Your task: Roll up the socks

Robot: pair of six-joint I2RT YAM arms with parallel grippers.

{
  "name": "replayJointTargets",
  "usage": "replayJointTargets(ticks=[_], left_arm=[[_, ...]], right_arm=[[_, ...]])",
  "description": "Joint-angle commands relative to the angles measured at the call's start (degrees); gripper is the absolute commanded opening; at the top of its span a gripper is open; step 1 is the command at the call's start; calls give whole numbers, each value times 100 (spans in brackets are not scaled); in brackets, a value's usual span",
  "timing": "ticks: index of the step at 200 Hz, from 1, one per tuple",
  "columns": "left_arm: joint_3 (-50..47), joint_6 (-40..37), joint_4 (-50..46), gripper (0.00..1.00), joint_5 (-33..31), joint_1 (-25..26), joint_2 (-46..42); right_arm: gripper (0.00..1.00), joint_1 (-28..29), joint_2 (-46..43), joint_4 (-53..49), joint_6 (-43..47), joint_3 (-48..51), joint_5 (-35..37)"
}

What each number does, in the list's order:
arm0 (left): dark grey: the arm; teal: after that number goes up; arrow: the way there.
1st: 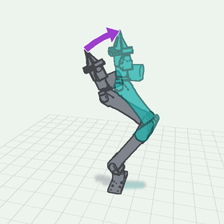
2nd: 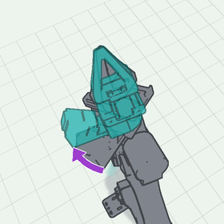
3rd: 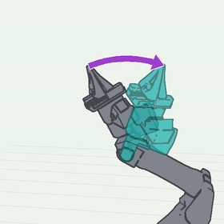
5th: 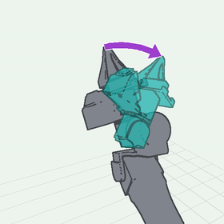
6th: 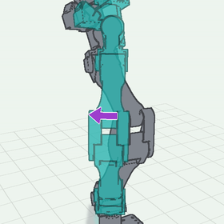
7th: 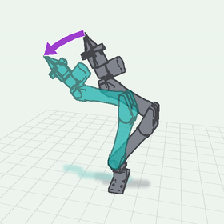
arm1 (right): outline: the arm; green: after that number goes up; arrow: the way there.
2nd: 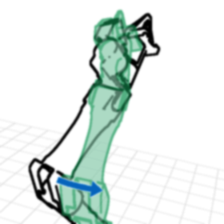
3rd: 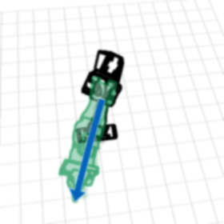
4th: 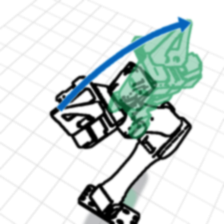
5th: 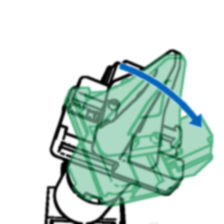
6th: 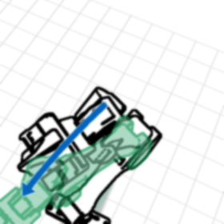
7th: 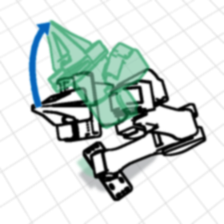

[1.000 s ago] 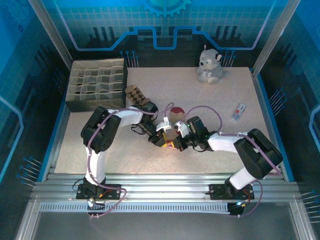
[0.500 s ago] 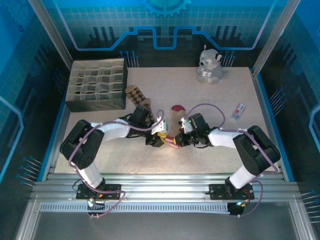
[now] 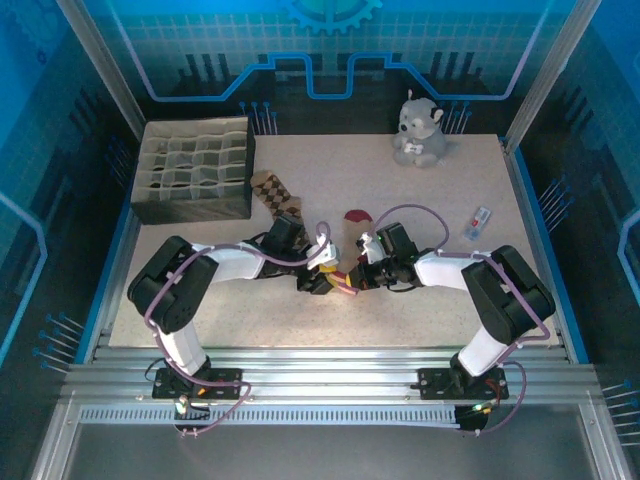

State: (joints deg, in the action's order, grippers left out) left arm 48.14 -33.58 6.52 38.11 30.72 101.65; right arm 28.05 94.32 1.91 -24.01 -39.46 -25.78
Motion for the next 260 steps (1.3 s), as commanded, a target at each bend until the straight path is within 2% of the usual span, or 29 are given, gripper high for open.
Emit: replayJointTargets(ticks=[1, 32, 79, 106, 120, 144, 160, 187, 219, 260], left_arm=[[167, 225, 165, 49, 152, 22, 208], [228, 282, 68, 46, 297, 21, 403], [478, 454, -442, 20, 505, 35, 643], [728, 668, -860, 13, 329, 127, 807], [824, 863, -999, 11, 116, 206, 880], [1133, 1156, -1497, 6, -315, 340, 1062], [1281, 1265, -1749, 5, -469, 412, 1153], [1488, 1488, -2054, 4, -615, 507, 1247], [1812, 1800, -2422, 4, -709, 558, 1383], [2427, 2112, -3118, 4, -765, 558, 1751]], right_arm=[[0, -51, 271, -924, -32, 237, 303], [0, -47, 233, -985, -42, 242, 262], [0, -58, 158, -1273, -23, 167, 288], [0, -62, -48, -1362, -109, 205, 319], [6, -43, -253, -1439, -178, 245, 357], [26, 10, -761, -1641, -237, 285, 548], [34, 55, -1182, -1833, -270, 293, 754], [39, 87, -1871, -2270, -287, 223, 1135], [39, 276, -2765, -3107, -26, -1, 1960], [36, 1049, -3573, -3879, 1133, -320, 3316]])
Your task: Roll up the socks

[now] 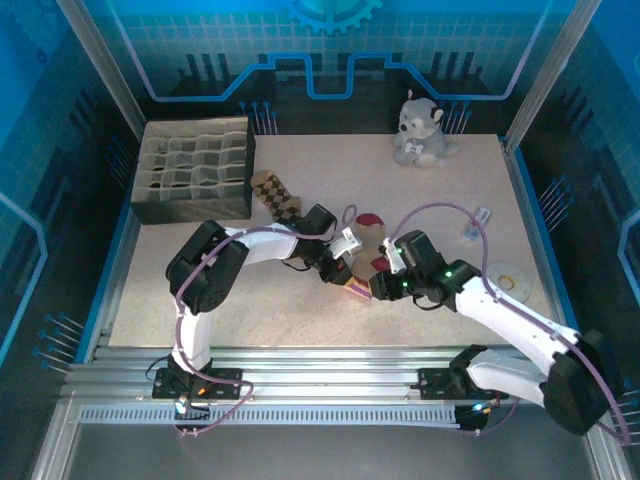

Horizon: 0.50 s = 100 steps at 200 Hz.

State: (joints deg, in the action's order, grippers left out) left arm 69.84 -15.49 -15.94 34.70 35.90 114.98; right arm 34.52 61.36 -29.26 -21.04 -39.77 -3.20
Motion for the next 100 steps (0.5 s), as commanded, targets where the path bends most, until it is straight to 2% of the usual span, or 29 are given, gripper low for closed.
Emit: replayJointTargets(ticks=[1, 43, 73, 100], left_arm=[[275, 306, -891, 4, -426, 40, 432], [1031, 550, -1785, 5, -491, 40, 975], [1186, 698, -1909, 5, -365, 40, 1144], [1368, 714, -2104, 5, -294, 43, 1271]], right_arm=[[36, 417, -276, -773, 881, -292, 1085], [37, 1317, 71, -470, 2221, -456, 2037], [40, 1769, 967, -245, 3128, -723, 2320], [42, 1926, 1470, 277, 3869, -591, 2342]])
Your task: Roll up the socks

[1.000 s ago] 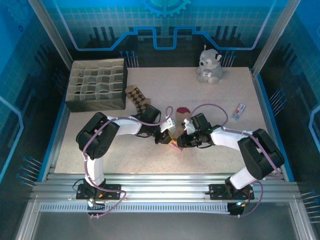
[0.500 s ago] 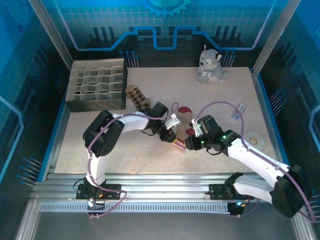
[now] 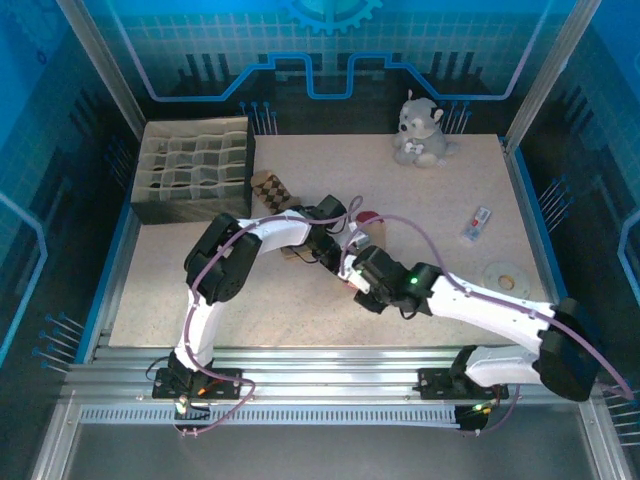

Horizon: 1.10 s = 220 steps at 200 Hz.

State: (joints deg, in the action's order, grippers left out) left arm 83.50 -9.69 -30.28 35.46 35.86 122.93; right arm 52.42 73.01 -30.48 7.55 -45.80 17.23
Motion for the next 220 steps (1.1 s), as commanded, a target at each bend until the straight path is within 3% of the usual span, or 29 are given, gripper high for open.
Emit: replayJointTargets(ticks=[1, 72, 149, 161, 186, 202, 220], left_arm=[[5, 139, -676, 5, -372, 41, 476], [219, 112, -865, 4, -184, -16, 640], [338, -90, -1087, 4, 45, -88, 717], [307, -112, -1069, 4, 94, -101, 698], [178, -146, -962, 4, 128, -106, 620], [15, -74, -772, 5, 162, -154, 499], [-146, 15, -613, 5, 196, -215, 374]], right_arm=[[42, 132, 316, 414, 1037, 24, 294], [51, 102, 1141, 1323, 1700, 371, 982], [50, -174, 1851, 1693, 1964, 411, 1064], [44, -242, 1953, 1557, 1923, 310, 959], [15, -301, 2029, 1224, 1815, 130, 742], [2, -325, 1981, 1005, 1769, 65, 495], [0, -426, 1920, 669, 1686, -32, 24]])
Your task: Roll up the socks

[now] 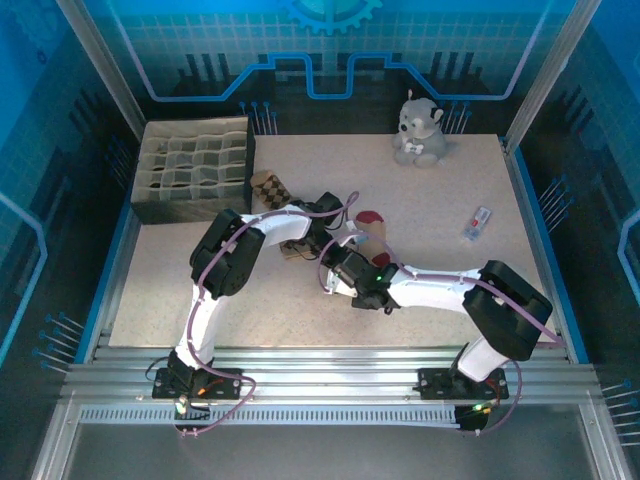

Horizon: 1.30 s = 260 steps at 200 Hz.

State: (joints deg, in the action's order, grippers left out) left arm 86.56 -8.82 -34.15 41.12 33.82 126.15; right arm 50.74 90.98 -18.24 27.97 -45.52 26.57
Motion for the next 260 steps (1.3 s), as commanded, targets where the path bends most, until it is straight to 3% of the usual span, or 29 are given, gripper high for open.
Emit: replayJointTargets(ticks=[1, 20, 65, 146, 194, 238, 260], left_arm=[[-463, -70, -216, 5, -369, -14, 38], [-659, -15, -54, 7, -377, -81, -139], [-1418, 0, 822, 25, -439, -149, -803], [-2677, -3, 2522, 29, -595, -322, -1877], [-3927, -919, 4092, 33, -583, -336, -2740], [-5600, -1688, 6910, 49, -350, -333, -3477], [-5608, -2140, 6899, 50, -378, -208, -3526]], right_arm=[[0, -267, 123, -578, -363, -66, -926], [0, -466, 78, -913, -405, -205, -1569], [0, -1227, 355, -1710, -680, -713, -3165], [0, -1782, 1082, -2333, -787, -1155, -4139], [0, -2181, 1203, -2751, -618, -1444, -5160], [0, -2415, 1730, -3362, -429, -1862, -5734], [0, -2517, 1911, -3579, -339, -2006, -6026]])
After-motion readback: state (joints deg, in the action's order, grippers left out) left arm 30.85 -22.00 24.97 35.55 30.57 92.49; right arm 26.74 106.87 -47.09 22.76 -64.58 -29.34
